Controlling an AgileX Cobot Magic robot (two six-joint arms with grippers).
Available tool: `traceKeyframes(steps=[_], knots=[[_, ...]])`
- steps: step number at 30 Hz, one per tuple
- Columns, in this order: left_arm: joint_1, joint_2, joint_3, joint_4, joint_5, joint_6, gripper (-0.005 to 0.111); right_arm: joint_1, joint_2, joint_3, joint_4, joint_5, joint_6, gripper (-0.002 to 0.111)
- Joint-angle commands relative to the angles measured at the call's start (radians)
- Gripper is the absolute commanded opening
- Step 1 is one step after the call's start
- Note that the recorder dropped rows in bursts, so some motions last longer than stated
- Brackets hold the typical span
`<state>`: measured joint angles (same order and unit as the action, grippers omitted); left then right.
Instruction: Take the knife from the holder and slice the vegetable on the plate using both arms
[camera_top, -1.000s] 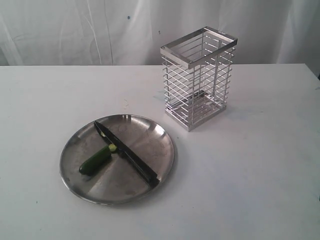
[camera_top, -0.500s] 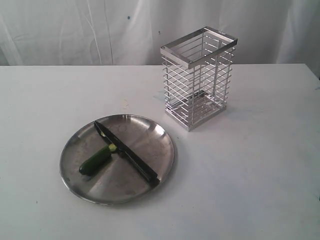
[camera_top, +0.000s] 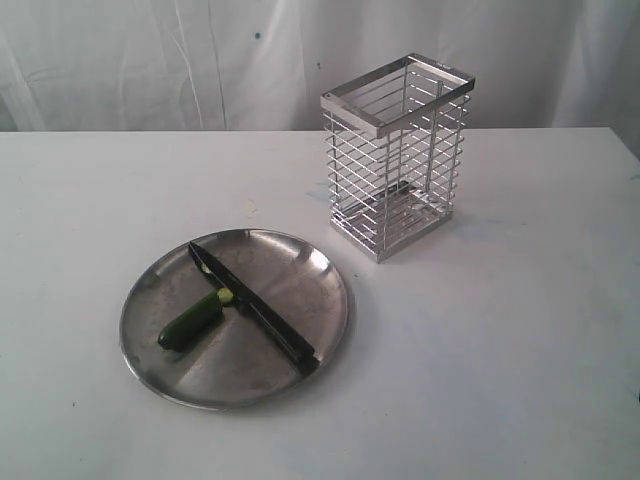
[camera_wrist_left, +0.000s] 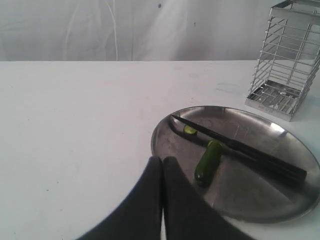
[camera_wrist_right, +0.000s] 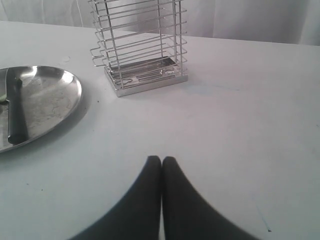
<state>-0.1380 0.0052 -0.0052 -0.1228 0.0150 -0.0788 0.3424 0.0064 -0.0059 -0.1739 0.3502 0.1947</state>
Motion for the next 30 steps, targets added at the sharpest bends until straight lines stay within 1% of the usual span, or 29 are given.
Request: traceKeyframes(steps=[1,5,7,9,11,13,15,20,30], knots=[[-0.004,-0.005,0.005,0.002,0.044,-0.015,0.000,-0.005,-0.006,0.006,0.002,0.001,-0.009,0.000],[-0.004,-0.005,0.005,0.002,0.044,-0.015,0.000,-0.024,-0.006,0.006,0.000,0.001,-0.009,0.000],[-0.004,-0.005,0.005,0.002,0.044,-0.015,0.000,-0.080,-0.006,0.006,0.000,0.001,-0.009,0.000],[-0.004,-0.005,0.005,0.002,0.044,-0.015,0.000,-0.183,-0.006,0.006,0.000,0.001,-0.009,0.000],[-0.004,-0.005,0.005,0.002,0.046,-0.015,0.000,-0.253,-0.006,0.006,0.000,0.001,-0.009,0.000],[-0.004,-0.005,0.005,0.002,0.048,-0.015,0.000,-0.286,-0.006,0.006,0.000,0.001,-0.009,0.000],[-0.004,-0.005,0.005,0.002,0.074,-0.015,0.000,-0.292,-0.006,0.006,0.000,0.001,-0.009,0.000],[-0.004,-0.005,0.005,0.004,0.215,-0.011,0.000,-0.292,-0.006,0.006,0.000,0.001,-0.009,0.000],[-0.004,-0.005,0.005,0.004,0.217,-0.011,0.000,-0.292,-0.006,0.006,0.000,0.001,-0.009,0.000]])
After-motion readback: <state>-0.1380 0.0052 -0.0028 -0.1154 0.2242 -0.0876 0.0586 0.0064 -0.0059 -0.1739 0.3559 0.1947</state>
